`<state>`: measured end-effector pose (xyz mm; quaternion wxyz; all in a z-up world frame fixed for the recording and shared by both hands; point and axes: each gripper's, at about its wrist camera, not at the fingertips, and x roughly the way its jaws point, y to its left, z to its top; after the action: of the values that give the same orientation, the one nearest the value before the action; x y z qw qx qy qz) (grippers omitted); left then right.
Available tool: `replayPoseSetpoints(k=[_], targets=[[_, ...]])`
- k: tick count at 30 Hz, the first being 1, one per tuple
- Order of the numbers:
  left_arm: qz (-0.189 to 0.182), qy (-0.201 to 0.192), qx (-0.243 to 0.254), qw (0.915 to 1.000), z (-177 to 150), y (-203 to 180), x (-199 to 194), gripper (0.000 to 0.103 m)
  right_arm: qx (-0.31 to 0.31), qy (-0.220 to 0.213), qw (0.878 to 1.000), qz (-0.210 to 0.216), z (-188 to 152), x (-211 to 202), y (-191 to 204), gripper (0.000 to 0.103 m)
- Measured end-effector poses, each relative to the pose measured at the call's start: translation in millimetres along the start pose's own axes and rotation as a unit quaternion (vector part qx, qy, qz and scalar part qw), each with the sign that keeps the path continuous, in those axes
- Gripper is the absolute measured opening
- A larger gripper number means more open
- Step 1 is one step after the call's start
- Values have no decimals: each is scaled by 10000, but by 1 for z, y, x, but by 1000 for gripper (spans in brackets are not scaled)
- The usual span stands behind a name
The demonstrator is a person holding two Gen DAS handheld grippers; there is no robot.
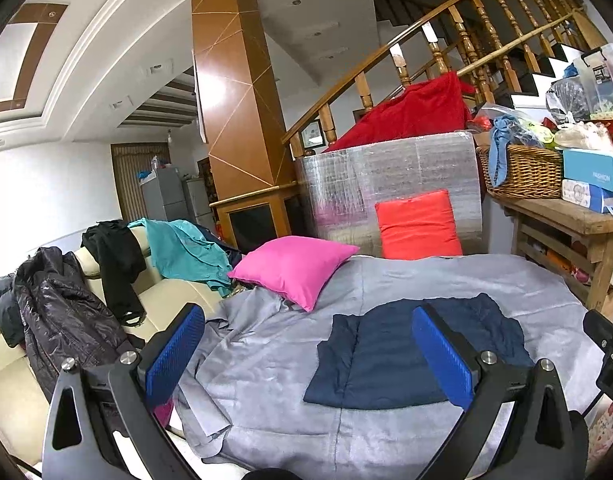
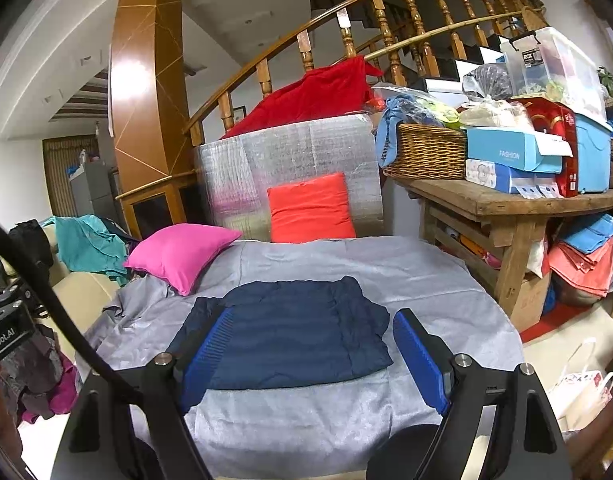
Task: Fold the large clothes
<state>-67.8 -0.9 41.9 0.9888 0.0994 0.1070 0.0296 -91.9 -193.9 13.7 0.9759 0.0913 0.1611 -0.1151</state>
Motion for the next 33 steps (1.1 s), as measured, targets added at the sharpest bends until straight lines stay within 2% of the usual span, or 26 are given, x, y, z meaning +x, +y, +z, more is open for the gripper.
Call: replayPoseSetpoints(k=[33], targets=[[39, 81, -62, 9999, -1, 10, 6, 103, -66, 136, 9998, 85, -1, 11, 8, 85]])
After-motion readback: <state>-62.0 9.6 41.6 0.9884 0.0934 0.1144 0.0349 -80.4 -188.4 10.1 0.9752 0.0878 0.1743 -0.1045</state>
